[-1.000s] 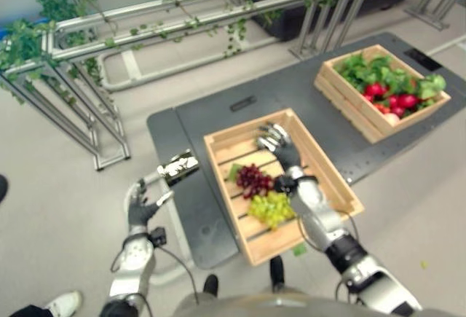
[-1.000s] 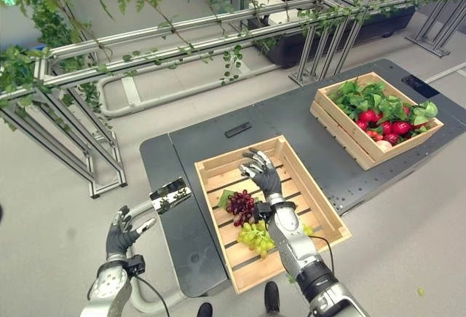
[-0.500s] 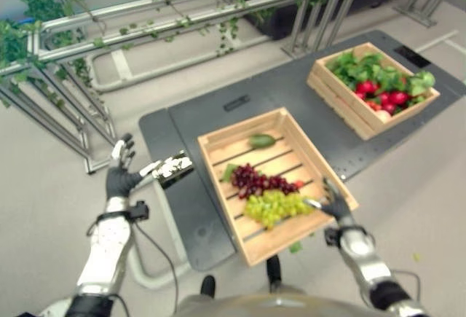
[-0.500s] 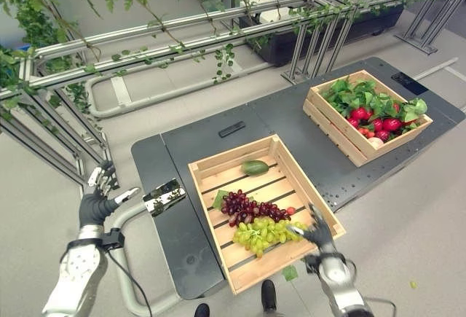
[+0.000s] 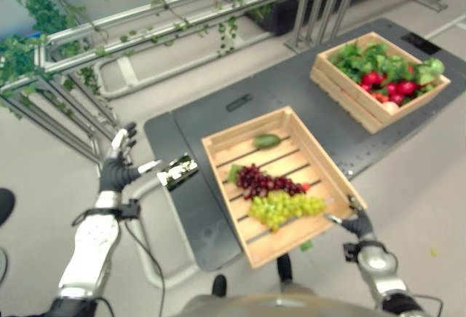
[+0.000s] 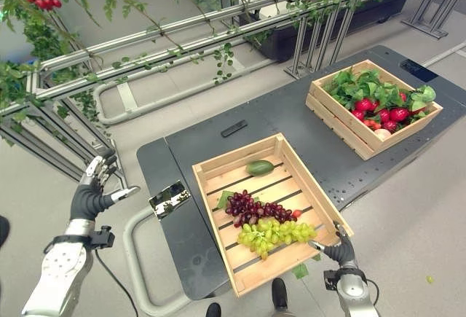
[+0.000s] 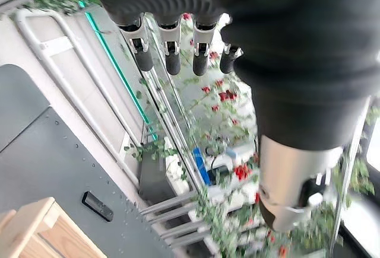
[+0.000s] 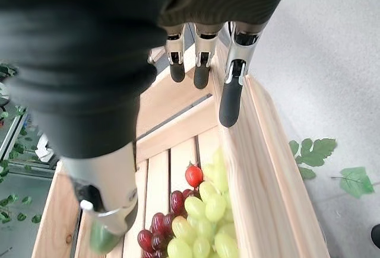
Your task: Pick up the fruits from the basket on one side to the basket on the other side
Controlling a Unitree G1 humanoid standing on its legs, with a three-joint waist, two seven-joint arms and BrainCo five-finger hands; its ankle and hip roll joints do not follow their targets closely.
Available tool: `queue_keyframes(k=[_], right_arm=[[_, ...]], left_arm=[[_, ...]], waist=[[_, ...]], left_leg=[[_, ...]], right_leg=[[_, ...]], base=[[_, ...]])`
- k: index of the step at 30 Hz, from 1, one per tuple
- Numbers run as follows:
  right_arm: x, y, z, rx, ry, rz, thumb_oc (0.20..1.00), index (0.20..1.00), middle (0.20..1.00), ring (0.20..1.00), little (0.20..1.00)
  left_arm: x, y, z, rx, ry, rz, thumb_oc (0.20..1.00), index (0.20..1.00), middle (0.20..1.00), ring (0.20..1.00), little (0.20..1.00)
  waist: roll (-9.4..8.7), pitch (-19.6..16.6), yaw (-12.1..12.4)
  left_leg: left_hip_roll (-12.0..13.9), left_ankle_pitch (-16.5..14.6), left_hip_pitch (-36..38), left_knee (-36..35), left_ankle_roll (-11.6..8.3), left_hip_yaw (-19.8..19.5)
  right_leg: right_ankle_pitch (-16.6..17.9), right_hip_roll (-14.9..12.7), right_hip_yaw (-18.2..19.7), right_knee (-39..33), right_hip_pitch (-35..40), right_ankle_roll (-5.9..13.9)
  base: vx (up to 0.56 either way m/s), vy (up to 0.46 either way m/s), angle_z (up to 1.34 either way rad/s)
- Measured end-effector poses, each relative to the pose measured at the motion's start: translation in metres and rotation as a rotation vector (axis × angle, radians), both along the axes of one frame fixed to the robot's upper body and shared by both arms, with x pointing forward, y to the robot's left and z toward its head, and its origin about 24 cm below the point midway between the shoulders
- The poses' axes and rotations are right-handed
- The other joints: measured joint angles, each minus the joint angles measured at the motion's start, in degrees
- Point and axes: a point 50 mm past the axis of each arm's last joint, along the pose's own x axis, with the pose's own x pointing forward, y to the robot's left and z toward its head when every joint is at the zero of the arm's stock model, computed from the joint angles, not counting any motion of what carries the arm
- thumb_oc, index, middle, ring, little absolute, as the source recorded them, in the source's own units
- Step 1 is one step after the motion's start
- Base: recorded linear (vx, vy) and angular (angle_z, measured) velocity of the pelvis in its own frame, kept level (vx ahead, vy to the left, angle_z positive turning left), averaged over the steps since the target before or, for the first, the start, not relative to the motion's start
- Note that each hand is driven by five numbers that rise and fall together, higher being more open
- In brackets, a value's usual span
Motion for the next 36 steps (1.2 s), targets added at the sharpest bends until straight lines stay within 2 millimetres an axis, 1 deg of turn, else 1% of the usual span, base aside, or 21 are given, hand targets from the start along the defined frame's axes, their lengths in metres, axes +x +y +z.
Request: queue_keyframes(k=[5,6,7,9,12,15,16,17,18,19,21,22,23,24,25,27,29,32,34,35,36], right_arm=[[0.003,-0.004,-0.002,-0.008,0.009,-0.019,1.0,1.0,1.0,1.0,1.0],[0.003,-0.004,-0.002,-0.01,0.011,-0.02,1.0,1.0,1.0,1.0,1.0],[0.003,-0.004,-0.002,-0.01,0.008,-0.019,1.0,1.0,1.0,1.0,1.0],[0.008,-0.005,-0.001,-0.012,0.005,-0.021,1.0,1.0,1.0,1.0,1.0],[0.01,-0.005,0.0,-0.013,-0.001,-0.018,1.0,1.0,1.0,1.0,1.0],[0.012,-0.008,0.004,-0.025,-0.014,-0.016,1.0,1.0,1.0,1.0,1.0],[0.013,-0.008,0.005,-0.027,-0.017,-0.012,1.0,1.0,1.0,1.0,1.0],[0.014,-0.006,0.01,-0.03,-0.035,0.009,1.0,1.0,1.0,1.0,1.0],[0.012,-0.006,0.01,-0.034,-0.031,0.017,1.0,1.0,1.0,1.0,1.0],[0.011,-0.005,0.017,-0.039,-0.059,0.047,1.0,1.0,1.0,1.0,1.0],[0.002,-0.006,0.023,-0.052,-0.074,0.084,1.0,1.0,1.0,1.0,1.0],[0.003,-0.006,0.026,-0.053,-0.092,0.095,1.0,1.0,1.0,1.0,1.0],[-0.002,-0.004,0.031,-0.054,-0.108,0.117,1.0,1.0,1.0,1.0,1.0],[0.001,-0.003,0.036,-0.055,-0.128,0.13,1.0,1.0,1.0,1.0,1.0],[-0.001,-0.002,0.043,-0.061,-0.154,0.153,1.0,1.0,1.0,1.0,1.0],[-0.002,0.001,0.063,-0.071,-0.223,0.226,1.0,1.0,1.0,1.0,1.0],[0.002,0.004,0.077,-0.082,-0.282,0.282,1.0,1.0,1.0,1.0,1.0],[0.009,0.011,0.097,-0.08,-0.367,0.347,1.0,1.0,1.0,1.0,1.0],[0.014,0.021,0.118,-0.06,-0.46,0.413,1.0,1.0,1.0,1.0,1.0],[0.016,0.03,0.137,-0.046,-0.536,0.471,1.0,1.0,1.0,1.0,1.0],[0.016,0.035,0.146,-0.035,-0.581,0.503,1.0,1.0,1.0,1.0,1.0]], left_arm=[[0.015,-0.006,0.011,0.084,-0.015,-0.049,1.0,1.0,1.0,1.0,1.0],[0.017,-0.006,0.014,0.096,-0.02,-0.053,1.0,1.0,1.0,1.0,1.0],[0.018,-0.006,0.015,0.11,-0.017,-0.056,1.0,1.0,1.0,1.0,1.0],[0.018,-0.006,0.015,0.159,-0.005,-0.072,1.0,1.0,1.0,1.0,1.0],[0.021,-0.005,0.02,0.192,-0.011,-0.08,1.0,1.0,1.0,1.0,1.0],[0.025,-0.007,0.026,0.205,-0.036,-0.082,1.0,1.0,1.0,1.0,1.0],[0.025,-0.007,0.026,0.204,-0.036,-0.082,1.0,1.0,1.0,1.0,1.0],[0.025,-0.007,0.026,0.203,-0.036,-0.081,1.0,1.0,1.0,1.0,1.0],[0.025,-0.006,0.026,0.203,-0.035,-0.08,1.0,1.0,1.0,1.0,1.0],[0.025,-0.007,0.025,0.197,-0.037,-0.079,1.0,1.0,1.0,1.0,1.0],[0.025,-0.007,0.024,0.191,-0.035,-0.074,1.0,1.0,1.0,1.0,1.0],[0.025,-0.006,0.024,0.189,-0.034,-0.071,1.0,1.0,1.0,1.0,1.0],[0.025,-0.006,0.021,0.173,-0.029,-0.058,1.0,1.0,1.0,1.0,1.0],[0.025,-0.006,0.019,0.168,-0.027,-0.056,1.0,1.0,1.0,1.0,1.0],[0.025,-0.008,0.018,0.158,-0.028,-0.054,1.0,1.0,1.0,1.0,1.0],[0.025,-0.01,0.017,0.164,-0.03,-0.052,1.0,1.0,1.0,1.0,1.0],[0.025,-0.011,0.016,0.163,-0.03,-0.052,1.0,1.0,1.0,1.0,1.0],[0.025,-0.012,0.015,0.155,-0.031,-0.051,1.0,1.0,1.0,1.0,1.0],[0.025,-0.012,0.016,0.154,-0.033,-0.051,1.0,1.0,1.0,1.0,1.0],[0.025,-0.012,0.016,0.154,-0.033,-0.05,1.0,1.0,1.0,1.0,1.0],[0.025,-0.011,0.016,0.151,-0.035,-0.047,1.0,1.0,1.0,1.0,1.0]], waist=[[0.16,-0.2,-0.2],[0.66,-0.1,-0.4],[0.29,-0.4,-0.5],[0.8,-0.6,-1.3],[0.98,-0.6,-1.5],[1.65,-0.7,-1.8],[1.81,-0.6,-1.9],[2.19,-0.5,-2.3],[2.35,-0.4,-2.5],[2.83,-0.1,-3.0],[3.46,0.2,-3.1],[3.6,0.3,-3.3],[3.93,0.5,-3.9],[4.04,0.5,-4.3],[4.28,0.7,-4.6],[4.48,0.8,-5.3],[4.42,0.8,-6.1],[4.45,0.8,-6.3],[4.47,0.9,-6.2],[4.52,0.9,-6.2],[4.5,0.9,-6.2]], left_leg=[[0.0,0.0,0.6,0.0,-0.03,0.1],[0.0,0.0,0.6,0.0,-0.03,0.3],[0.0,0.0,0.6,0.0,-0.05,0.3],[0.0,0.0,0.6,0.0,-0.06,0.5],[0.1,-0.1,0.6,0.0,-0.1,1.2],[0.1,-0.1,0.6,0.0,-0.12,1.4],[0.1,-0.1,0.6,0.0,-0.13,1.4],[0.1,-0.1,0.5,-0.1,-0.12,1.4],[0.1,-0.1,0.5,-0.1,-0.12,1.5],[0.1,-0.1,0.5,-0.1,-0.11,1.6],[0.2,-0.2,0.4,-0.1,-0.17,2.0],[0.2,-0.3,0.5,-0.1,-0.22,2.3],[0.4,-0.3,0.5,-0.1,-0.23,2.7],[0.4,-0.3,0.5,-0.1,-0.23,2.8],[0.4,-0.3,0.4,-0.1,-0.24,3.0],[0.6,-0.4,0.5,-0.1,-0.33,3.2],[0.8,-0.5,0.6,-0.2,-0.4,3.3],[0.9,-0.5,0.6,-0.3,-0.45,3.9],[1.0,-0.5,0.6,-0.3,-0.51,4.0],[1.0,-0.5,0.6,-0.3,-0.51,4.1],[1.0,-0.5,0.6,-0.2,-0.52,4.0]], right_leg=[[-0.1,0.0,0.0,0.0,0.6,0.01],[-0.1,0.0,0.1,0.0,0.5,0.01],[-0.1,0.0,0.1,0.0,0.5,0.0],[-0.1,0.0,0.2,0.0,0.5,0.01],[-0.1,0.1,0.4,0.0,0.3,0.0],[-0.1,0.1,0.7,0.0,0.3,0.0],[-0.1,0.1,0.7,0.0,0.3,0.0],[-0.1,0.1,0.8,0.0,0.2,0.0],[-0.1,0.1,0.8,0.0,0.2,0.0],[-0.1,0.2,0.9,0.0,0.2,0.01],[-0.1,0.3,1.1,0.0,-0.1,0.01],[-0.1,0.5,1.2,0.0,-0.1,0.0],[-0.1,0.5,1.3,0.0,-0.2,-0.01],[-0.1,0.6,1.3,0.0,-0.2,-0.01],[-0.1,0.6,1.4,0.0,-0.3,-0.01],[-0.1,0.8,1.8,0.0,-0.4,-0.01],[-0.2,1.0,2.1,0.0,-0.4,0.05],[-0.2,1.2,2.3,0.0,-0.6,0.11],[-0.2,1.3,2.4,0.0,-0.7,0.04],[-0.2,1.3,2.4,0.0,-0.8,0.04],[-0.2,1.3,2.4,0.0,-0.8,0.01]], base=[[0.0,0.0,0.0],[0.0,0.0,0.0],[0.0,0.0,0.0],[0.0,0.0,0.0],[0.01,-0.017,-0.05],[0.0,0.0,0.0],[0.0,0.0,0.0],[0.0,0.0,0.0],[0.0,0.0,0.0],[0.0,-0.004,-0.03],[0.01,-0.002,-0.11],[0.01,-0.005,-0.14],[0.01,-0.009,-0.08],[0.01,-0.009,-0.05],[0.02,-0.015,-0.04],[0.02,-0.013,-0.09],[0.02,-0.005,-0.08],[0.01,-0.001,-0.08],[0.0,0.0,0.0],[0.0,0.0,0.0],[0.0,0.0,0.0]])
